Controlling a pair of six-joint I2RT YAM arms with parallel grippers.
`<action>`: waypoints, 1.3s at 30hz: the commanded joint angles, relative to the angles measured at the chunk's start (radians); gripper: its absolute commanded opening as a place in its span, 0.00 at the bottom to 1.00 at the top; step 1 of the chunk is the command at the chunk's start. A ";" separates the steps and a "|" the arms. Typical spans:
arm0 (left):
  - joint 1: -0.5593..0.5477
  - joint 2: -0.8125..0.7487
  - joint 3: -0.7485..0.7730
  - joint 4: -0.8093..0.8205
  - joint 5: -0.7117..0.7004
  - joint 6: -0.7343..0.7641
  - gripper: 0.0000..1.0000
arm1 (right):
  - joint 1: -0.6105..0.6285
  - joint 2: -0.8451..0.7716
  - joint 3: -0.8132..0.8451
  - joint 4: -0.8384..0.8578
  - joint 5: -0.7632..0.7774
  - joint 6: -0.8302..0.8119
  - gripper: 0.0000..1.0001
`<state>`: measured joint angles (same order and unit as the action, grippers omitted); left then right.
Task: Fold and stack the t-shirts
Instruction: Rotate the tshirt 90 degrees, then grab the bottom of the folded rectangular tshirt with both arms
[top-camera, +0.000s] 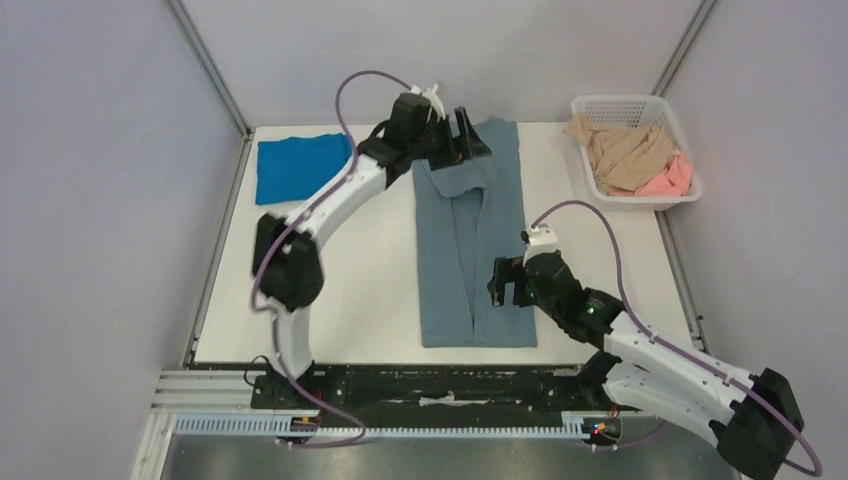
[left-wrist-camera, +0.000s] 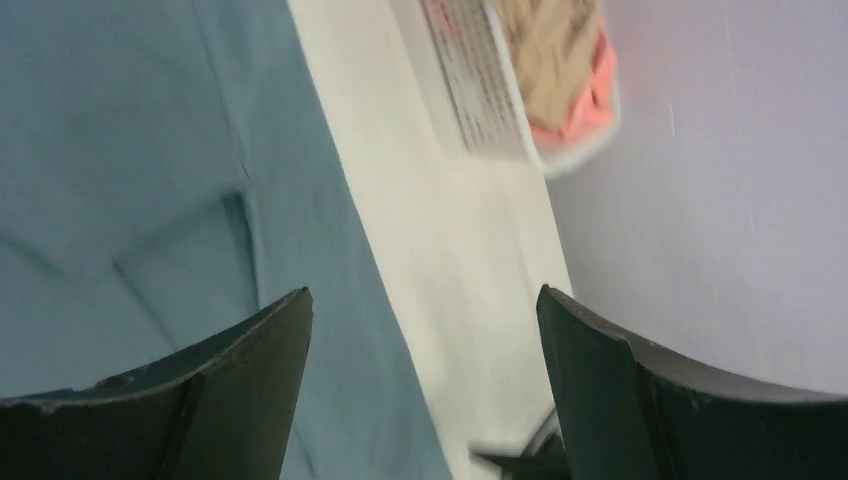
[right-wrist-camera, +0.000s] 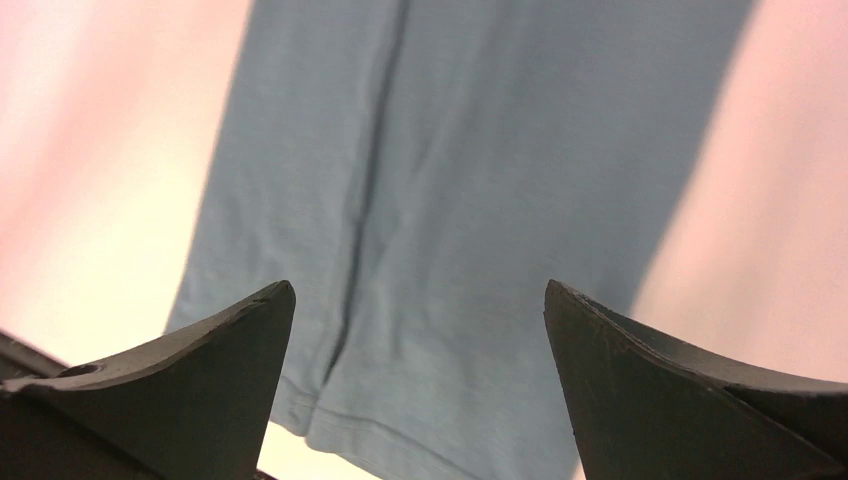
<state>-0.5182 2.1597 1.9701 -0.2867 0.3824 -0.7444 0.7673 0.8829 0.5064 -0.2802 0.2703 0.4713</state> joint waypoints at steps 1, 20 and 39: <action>-0.133 -0.419 -0.423 -0.068 -0.233 0.144 0.88 | -0.002 -0.088 -0.031 -0.124 0.072 0.056 0.98; -0.594 -0.939 -1.351 -0.051 -0.477 -0.167 0.83 | -0.002 -0.285 -0.199 -0.305 -0.070 0.127 0.98; -0.593 -0.683 -1.324 -0.037 -0.586 -0.171 0.02 | -0.002 -0.256 -0.232 -0.271 -0.202 0.102 0.72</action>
<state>-1.1084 1.4334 0.6617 -0.2802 -0.1406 -0.9157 0.7673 0.6277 0.2798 -0.5621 0.1272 0.5808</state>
